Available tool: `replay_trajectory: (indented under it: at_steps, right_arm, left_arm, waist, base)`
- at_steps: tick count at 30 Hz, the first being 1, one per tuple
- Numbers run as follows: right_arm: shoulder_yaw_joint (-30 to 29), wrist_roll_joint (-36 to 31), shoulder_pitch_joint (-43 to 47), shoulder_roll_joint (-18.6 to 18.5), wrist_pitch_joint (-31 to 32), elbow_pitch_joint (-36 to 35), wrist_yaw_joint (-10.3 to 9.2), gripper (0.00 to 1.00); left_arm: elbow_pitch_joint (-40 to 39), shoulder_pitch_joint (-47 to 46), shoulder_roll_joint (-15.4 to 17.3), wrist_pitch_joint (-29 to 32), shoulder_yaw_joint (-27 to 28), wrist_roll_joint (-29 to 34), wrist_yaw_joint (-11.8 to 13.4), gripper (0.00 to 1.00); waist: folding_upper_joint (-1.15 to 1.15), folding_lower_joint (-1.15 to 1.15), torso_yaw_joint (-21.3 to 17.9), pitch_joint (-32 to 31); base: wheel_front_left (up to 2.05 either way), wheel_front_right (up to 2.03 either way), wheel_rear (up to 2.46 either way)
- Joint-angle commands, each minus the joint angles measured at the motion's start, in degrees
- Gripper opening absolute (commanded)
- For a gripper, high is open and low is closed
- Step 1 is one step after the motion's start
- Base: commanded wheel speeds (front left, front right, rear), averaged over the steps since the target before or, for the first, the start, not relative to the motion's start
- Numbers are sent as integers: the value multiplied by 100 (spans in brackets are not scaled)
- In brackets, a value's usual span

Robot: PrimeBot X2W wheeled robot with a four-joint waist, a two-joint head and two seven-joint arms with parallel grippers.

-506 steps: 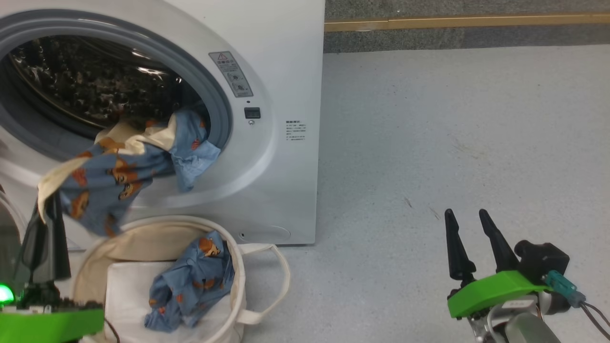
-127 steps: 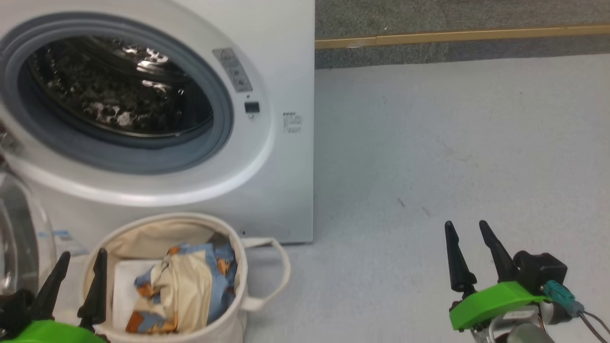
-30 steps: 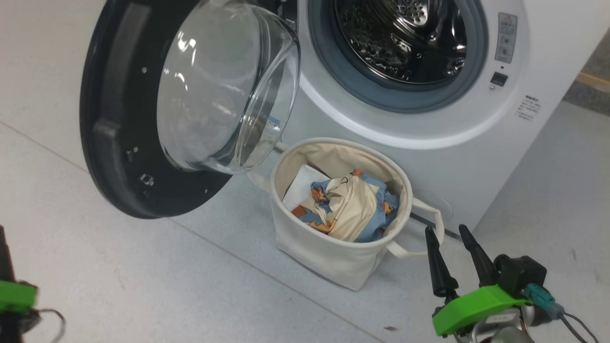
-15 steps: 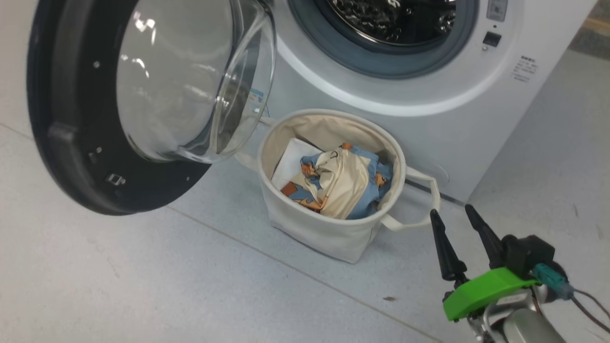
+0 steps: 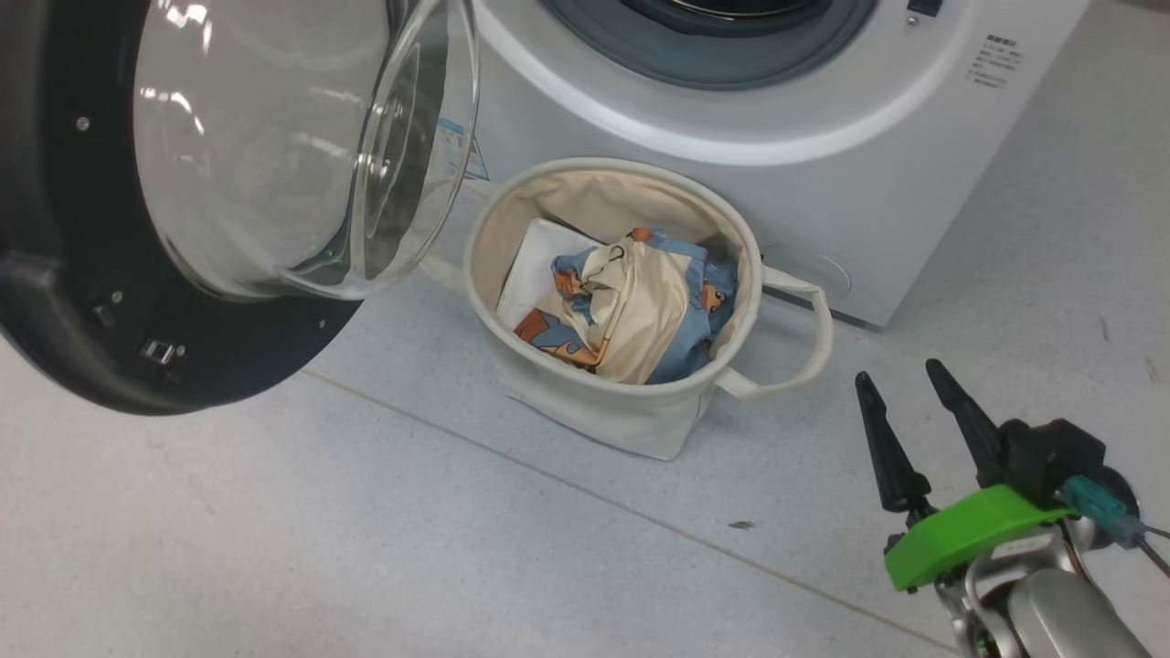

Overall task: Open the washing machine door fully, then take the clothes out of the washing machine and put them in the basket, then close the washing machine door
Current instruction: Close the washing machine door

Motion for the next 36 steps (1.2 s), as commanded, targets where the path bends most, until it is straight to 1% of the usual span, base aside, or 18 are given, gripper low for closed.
replay_trajectory:
  at_steps: [1,6,9,14,15,20,23,27,32,36]
  right_arm:
    - [36,-72,-179,-114,39,-252,23,100]
    - [-2,-85,-146,-158,121,-368,23,100]
    - [-22,-94,-116,-189,169,-418,23,100]
    - [-36,-105,-100,-237,234,-515,23,100]
    - [-36,-105,-100,-237,234,-515,23,100]
    - [-63,-114,-67,-213,254,-550,23,100]
    - [-61,-105,-14,-154,212,-482,23,100]
    - [-6,-66,40,-25,98,-340,23,100]
    - [63,-21,82,139,-58,-115,23,100]
    - [116,15,118,265,-175,62,23,100]
  left_arm:
    - [-91,-351,470,-115,71,68,-25,0]
    - [174,-645,430,-579,-13,244,-163,0]
    - [318,-796,303,-702,-92,299,-269,0]
    - [472,-956,88,-620,-332,415,-403,0]
    - [472,-956,88,-620,-332,415,-403,0]
    - [439,-1016,-53,-247,-509,404,-473,0]
    - [281,-931,-133,-9,-641,413,-490,0]
    - [-288,-686,-298,420,-786,298,-494,0]
    - [-1008,-313,-608,845,-1058,231,-495,0]
    - [-1547,-22,-942,1085,-1317,222,-496,0]
  waist:
    - [0,0,-16,41]
    - [0,0,-47,92]
    - [0,0,-47,112]
    - [0,0,-39,136]
    - [0,0,-39,136]
    - [0,0,-37,106]
    - [0,0,-28,-12]
    - [0,0,-1,-240]
    - [0,0,93,-554]
    - [0,0,140,-771]
  base:
    - [0,0,0]
    - [0,0,0]
    - [0,0,0]
    - [0,0,0]
    - [0,0,0]
    - [0,0,0]
    - [0,0,0]
    - [0,0,0]
    - [0,0,0]
    - [0,0,0]
